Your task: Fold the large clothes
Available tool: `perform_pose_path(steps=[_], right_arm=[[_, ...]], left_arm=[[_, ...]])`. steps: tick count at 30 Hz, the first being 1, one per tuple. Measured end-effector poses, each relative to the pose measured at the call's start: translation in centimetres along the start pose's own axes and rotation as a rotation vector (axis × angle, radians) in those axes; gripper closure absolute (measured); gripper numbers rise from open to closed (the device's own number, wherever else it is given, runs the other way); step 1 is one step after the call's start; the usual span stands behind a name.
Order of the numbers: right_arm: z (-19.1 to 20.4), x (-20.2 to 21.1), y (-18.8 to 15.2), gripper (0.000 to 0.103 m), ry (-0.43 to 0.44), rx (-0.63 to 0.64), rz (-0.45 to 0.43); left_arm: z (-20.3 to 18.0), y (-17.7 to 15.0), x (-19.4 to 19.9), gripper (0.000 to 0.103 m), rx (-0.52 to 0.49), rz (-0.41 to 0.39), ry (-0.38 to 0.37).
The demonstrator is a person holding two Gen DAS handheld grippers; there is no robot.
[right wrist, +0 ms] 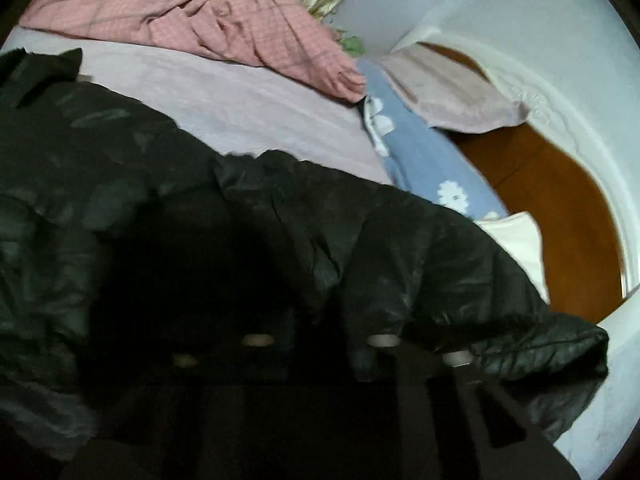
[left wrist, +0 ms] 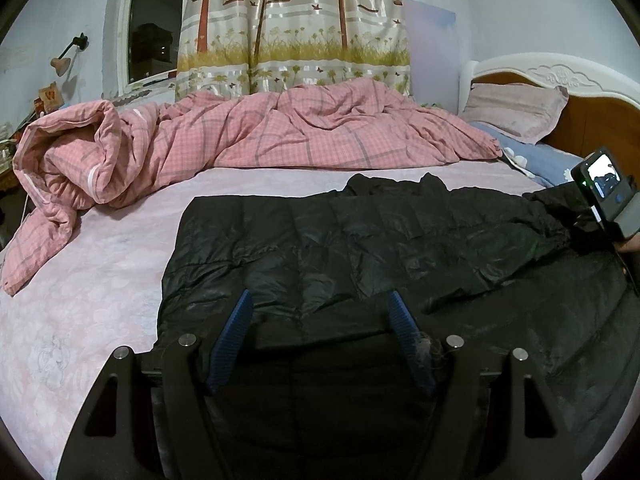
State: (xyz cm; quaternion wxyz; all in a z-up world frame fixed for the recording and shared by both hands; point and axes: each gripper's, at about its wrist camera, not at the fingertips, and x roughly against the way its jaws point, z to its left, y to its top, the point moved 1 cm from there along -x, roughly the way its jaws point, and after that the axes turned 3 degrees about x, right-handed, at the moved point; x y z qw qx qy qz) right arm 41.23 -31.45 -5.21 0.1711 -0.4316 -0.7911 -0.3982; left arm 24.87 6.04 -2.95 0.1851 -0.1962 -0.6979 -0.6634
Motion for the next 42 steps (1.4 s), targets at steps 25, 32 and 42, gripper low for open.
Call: perform_pose_path(steps=[25,32,42], right_arm=[[13.3,20.4,-2.0,0.099,0.967,0.083,-0.397],[12.8,22.2,-2.7,0.099,1.137,0.104,-0.432],[12.9,22.2,-2.9,0.087,1.096,0.124,-0.435]], left_arm=[[-1.6,1.1,2.4,0.014,-0.103,-0.046,-0.199],[-2.0,1.0,1.9,0.022,-0.119,-0.004,-0.218],[-1.1,1.3,1.1,0.088,-0.041,0.04,-0.233]])
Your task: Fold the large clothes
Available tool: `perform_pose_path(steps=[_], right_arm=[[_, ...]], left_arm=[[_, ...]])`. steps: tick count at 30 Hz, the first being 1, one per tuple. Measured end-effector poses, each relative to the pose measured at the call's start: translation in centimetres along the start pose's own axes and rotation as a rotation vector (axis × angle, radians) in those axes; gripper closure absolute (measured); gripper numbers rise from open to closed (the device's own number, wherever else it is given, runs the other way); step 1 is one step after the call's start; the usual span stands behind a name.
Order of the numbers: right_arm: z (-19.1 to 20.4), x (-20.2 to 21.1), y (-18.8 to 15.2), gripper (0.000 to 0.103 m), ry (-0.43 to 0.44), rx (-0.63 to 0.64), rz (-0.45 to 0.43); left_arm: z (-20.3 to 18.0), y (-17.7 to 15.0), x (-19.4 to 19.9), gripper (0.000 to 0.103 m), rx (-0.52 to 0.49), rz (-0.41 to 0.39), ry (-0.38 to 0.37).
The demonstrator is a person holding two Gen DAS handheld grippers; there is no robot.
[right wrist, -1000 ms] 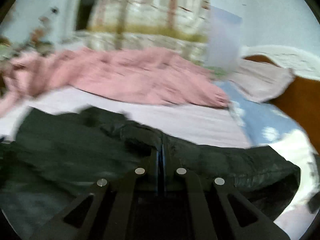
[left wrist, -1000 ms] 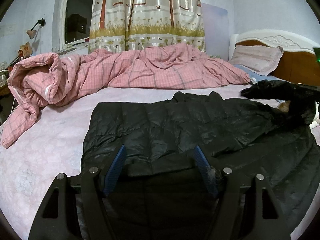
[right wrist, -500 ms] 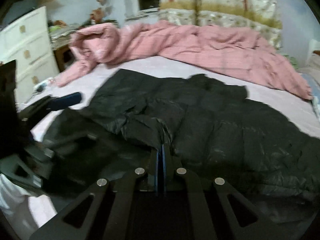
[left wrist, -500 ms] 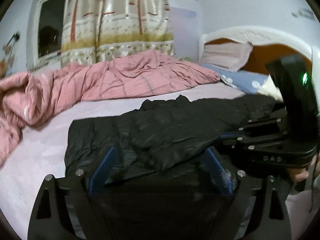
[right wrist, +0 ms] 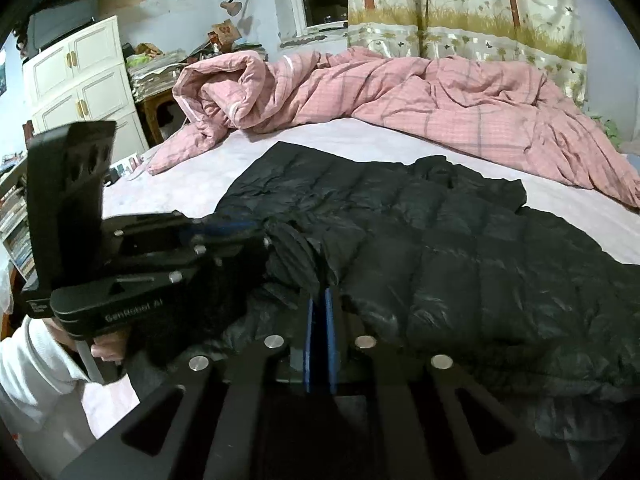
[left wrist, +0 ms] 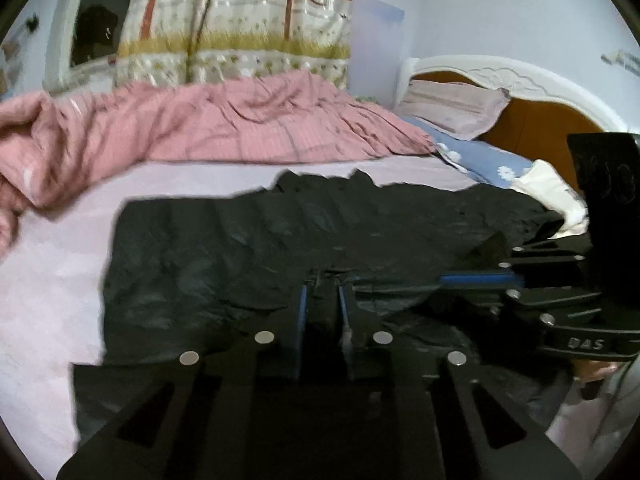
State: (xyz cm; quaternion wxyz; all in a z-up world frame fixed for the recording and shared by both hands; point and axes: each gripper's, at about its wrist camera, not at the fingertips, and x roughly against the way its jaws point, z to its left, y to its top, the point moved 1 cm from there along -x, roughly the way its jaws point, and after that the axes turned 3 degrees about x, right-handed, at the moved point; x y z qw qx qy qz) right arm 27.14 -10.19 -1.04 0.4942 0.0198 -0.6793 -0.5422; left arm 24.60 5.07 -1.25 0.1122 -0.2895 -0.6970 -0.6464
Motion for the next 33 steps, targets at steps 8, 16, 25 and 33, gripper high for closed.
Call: perform_pose_path(steps=[8,16,25,33], right_arm=[[-2.5,2.1,0.8,0.058,-0.224,-0.027,0.023],[-13.1,1.5,-2.3,0.058,-0.485,-0.334,0.242],[-17.0,5.1,-2.4,0.058,-0.532,-0.404,0.186],[-19.3,2.8,-5.0,0.058,-0.503,-0.445,0.289]], left_arm=[[5.1,1.5,0.3,0.088,0.116,-0.051,0.248],[7.3,1.2,-0.3,0.088,0.1,0.002,0.403],[7.6,1.3,-0.7,0.063,0.103,0.008,0.427],[7.6,1.5,1.1,0.052,0.124,-0.041,0.4]])
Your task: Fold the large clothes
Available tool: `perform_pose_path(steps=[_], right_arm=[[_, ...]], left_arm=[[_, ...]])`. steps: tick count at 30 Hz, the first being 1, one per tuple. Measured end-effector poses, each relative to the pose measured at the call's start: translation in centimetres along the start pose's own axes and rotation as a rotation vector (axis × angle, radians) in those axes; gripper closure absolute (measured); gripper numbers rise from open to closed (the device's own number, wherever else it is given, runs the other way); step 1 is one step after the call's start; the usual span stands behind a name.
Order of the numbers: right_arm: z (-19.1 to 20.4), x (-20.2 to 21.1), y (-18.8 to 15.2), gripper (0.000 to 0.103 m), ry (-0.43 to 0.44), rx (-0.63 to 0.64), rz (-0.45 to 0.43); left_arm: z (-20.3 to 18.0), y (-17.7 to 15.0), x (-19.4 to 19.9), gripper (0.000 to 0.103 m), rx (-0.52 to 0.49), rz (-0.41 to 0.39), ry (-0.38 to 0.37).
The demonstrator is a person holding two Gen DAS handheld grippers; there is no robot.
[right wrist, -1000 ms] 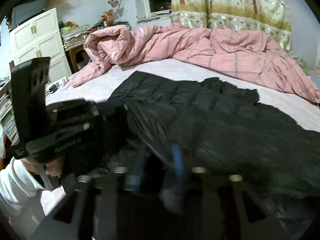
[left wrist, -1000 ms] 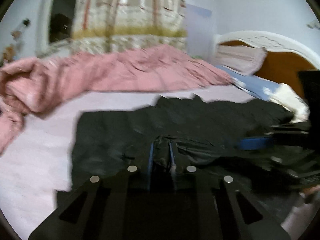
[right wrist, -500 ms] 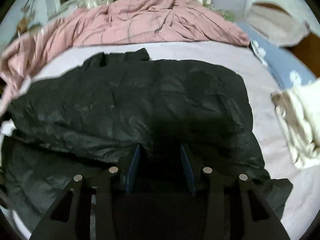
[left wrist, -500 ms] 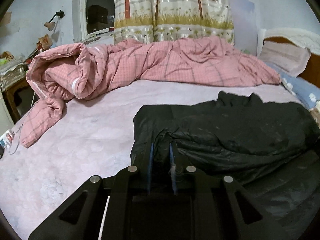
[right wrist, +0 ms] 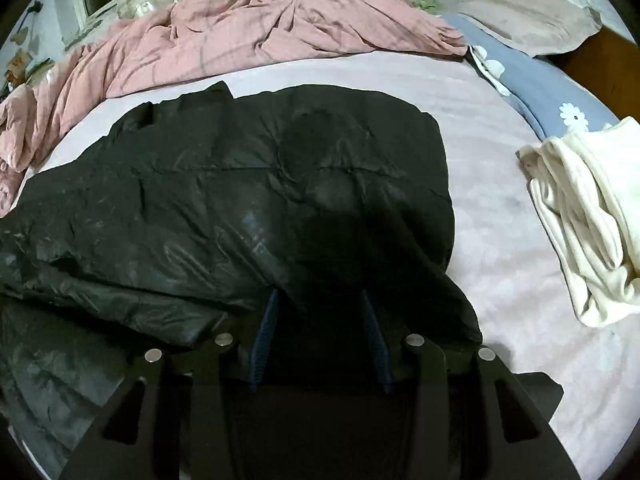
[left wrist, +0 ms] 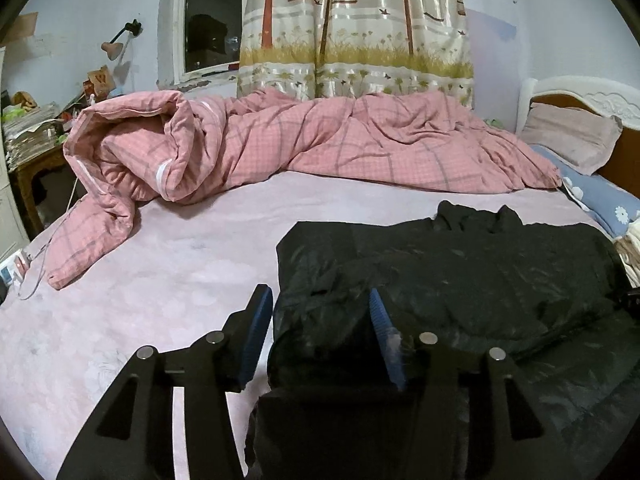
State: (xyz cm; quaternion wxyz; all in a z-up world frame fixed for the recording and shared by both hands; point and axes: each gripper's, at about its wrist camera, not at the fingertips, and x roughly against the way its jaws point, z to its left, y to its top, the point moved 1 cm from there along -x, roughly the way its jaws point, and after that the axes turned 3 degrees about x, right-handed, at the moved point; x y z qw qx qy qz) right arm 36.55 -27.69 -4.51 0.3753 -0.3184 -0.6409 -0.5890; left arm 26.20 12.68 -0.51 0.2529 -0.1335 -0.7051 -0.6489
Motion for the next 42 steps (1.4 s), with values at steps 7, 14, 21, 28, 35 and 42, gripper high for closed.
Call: perform_pose_path(steps=[7,14,21,28,35,42], right_arm=[[0.2,2.4,-0.3,0.052,0.002,-0.014,-0.106],[1.3,8.2,-3.4,0.032,0.058,0.042,-0.325],[2.1,10.2,-8.2,0.018,0.009,0.04,-0.411],[3.1,12.9,-11.6,0.014,-0.101,0.059,-0.506],[3.6,13.5,-13.0,0.014,-0.126,0.094,-0.519],[-1.0,12.5,-11.7,0.008,-0.243,-0.012,-0.509]], left_arm=[[-1.4,-0.7,-1.9,0.047,-0.063,0.086,0.018],[0.6,-1.9,-5.0,0.045,0.002,0.277,0.076],[0.5,-0.7,-0.6,0.045,0.048,0.121,-0.027],[-1.0,-1.1,4.4,0.04,0.026,-0.039,-0.092],[-2.7,-3.9,7.2,0.018,-0.045,-0.027,-0.044],[0.4,-5.4,5.6,0.013,0.0,0.039,0.033]])
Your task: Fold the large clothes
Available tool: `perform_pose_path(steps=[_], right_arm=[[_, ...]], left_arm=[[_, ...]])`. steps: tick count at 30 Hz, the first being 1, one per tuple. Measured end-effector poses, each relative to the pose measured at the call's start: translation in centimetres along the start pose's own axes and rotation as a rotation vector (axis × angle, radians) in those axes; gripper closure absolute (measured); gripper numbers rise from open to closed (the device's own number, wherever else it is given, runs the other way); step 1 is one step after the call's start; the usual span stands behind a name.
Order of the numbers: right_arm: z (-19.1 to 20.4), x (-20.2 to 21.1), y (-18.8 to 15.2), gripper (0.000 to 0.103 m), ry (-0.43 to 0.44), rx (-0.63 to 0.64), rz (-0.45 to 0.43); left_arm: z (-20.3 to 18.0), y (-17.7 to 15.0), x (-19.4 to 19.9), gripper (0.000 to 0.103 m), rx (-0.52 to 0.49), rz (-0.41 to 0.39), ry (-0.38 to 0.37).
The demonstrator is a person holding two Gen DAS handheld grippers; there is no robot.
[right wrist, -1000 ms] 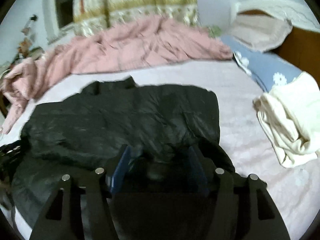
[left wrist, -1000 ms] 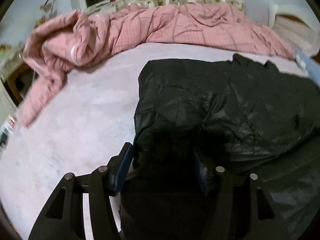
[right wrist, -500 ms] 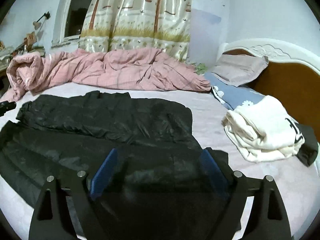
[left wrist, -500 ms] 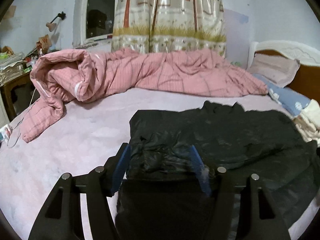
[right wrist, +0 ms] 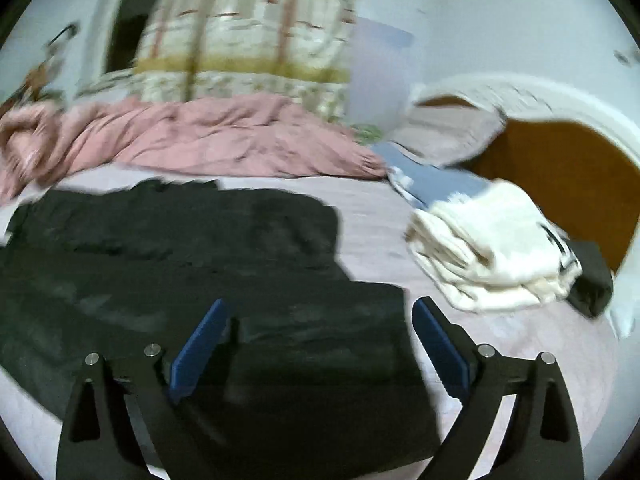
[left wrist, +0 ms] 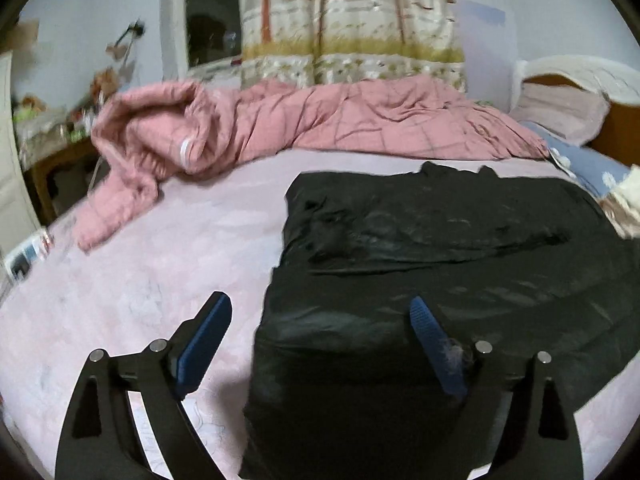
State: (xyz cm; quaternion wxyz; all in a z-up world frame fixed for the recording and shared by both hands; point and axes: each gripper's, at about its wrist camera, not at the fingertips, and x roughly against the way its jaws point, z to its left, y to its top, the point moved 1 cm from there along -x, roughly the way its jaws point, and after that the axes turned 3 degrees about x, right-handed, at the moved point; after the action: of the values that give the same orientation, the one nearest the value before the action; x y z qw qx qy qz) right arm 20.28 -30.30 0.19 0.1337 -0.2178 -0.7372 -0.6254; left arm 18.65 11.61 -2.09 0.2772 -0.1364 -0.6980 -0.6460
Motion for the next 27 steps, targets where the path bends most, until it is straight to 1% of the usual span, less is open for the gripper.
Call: perform_pose_path(steps=[2,3,4,5,6,7,8,9,10,11,12,13,14,16,17,19,21,23,24,25,27], right_arm=[[-2.4,-1.2,0.4,0.007,-0.015,-0.076,0.013],[-3.5,-2.0,0.5,0.007,-0.028,-0.104,0.032],[-4.4,-2.9,0.5,0.007,-0.041,-0.126,0.056],[-5.2,-3.8,0.3,0.007,-0.04,-0.153,0.09],[-5.7,-4.6,0.1,0.007,-0.021,-0.178,0.12],[-6.2,-5.6,-0.3,0.008,0.026,-0.21,0.167],[-6.4,-6.3,-0.7,0.011,0.08,-0.224,0.207],[-6.2,-6.8,-1.1,0.027,0.129,-0.218,0.241],[-5.9,-7.2,-1.3,0.047,0.153,-0.203,0.263],[-5.5,-7.3,-1.4,0.054,0.171,-0.185,0.271],[-5.1,-7.2,-1.4,0.07,0.176,-0.162,0.267],[-4.7,-7.1,-1.4,0.082,0.174,-0.146,0.257],[-4.6,-6.8,-1.3,0.086,0.177,-0.14,0.242],[-4.7,-6.0,-1.2,0.092,0.163,-0.151,0.195],[-4.8,-5.3,-1.0,0.092,0.158,-0.16,0.16],[-5.1,-3.4,-0.5,0.093,0.158,-0.166,0.072],[-5.2,-1.4,0.2,0.093,0.159,-0.164,-0.013],[-5.1,-0.2,0.6,0.093,0.142,-0.162,-0.058],[-5.0,0.2,0.7,0.093,0.126,-0.159,-0.072],[-4.9,0.2,0.9,0.093,0.123,-0.156,-0.072],[-4.5,-0.6,0.9,0.093,0.109,-0.138,-0.043]], left_arm=[[1.5,0.3,-1.1,0.013,0.068,0.029,-0.032],[2.1,0.5,-1.7,0.013,0.11,0.057,-0.071],[2.8,0.7,-2.5,0.016,0.162,0.087,-0.126],[3.4,0.9,-3.1,0.022,0.214,0.109,-0.171],[3.8,0.9,-3.6,0.025,0.252,0.126,-0.201],[4.0,0.8,-4.0,0.032,0.275,0.137,-0.22],[3.9,0.6,-4.3,0.048,0.283,0.153,-0.238],[3.5,0.5,-4.5,0.058,0.271,0.17,-0.257],[2.8,0.2,-4.6,0.072,0.242,0.188,-0.282],[2.2,0.0,-4.6,0.081,0.212,0.195,-0.293],[1.6,-0.2,-4.4,0.087,0.187,0.192,-0.293],[1.0,-0.4,-4.0,0.093,0.155,0.179,-0.284],[0.7,-0.5,-3.4,0.095,0.133,0.16,-0.272],[0.5,-0.4,-2.0,0.097,0.101,0.098,-0.249],[0.7,-0.3,-1.2,0.097,0.096,0.068,-0.246],[0.9,0.2,0.7,0.097,0.091,-0.006,-0.266],[1.2,0.6,3.1,0.097,0.075,-0.096,-0.276],[1.3,0.9,5.2,0.097,0.055,-0.189,-0.28],[1.4,1.2,5.7,0.097,0.05,-0.215,-0.284],[1.4,1.3,5.7,0.097,0.052,-0.217,-0.288],[1.6,1.5,4.3,0.096,0.061,-0.167,-0.264]])
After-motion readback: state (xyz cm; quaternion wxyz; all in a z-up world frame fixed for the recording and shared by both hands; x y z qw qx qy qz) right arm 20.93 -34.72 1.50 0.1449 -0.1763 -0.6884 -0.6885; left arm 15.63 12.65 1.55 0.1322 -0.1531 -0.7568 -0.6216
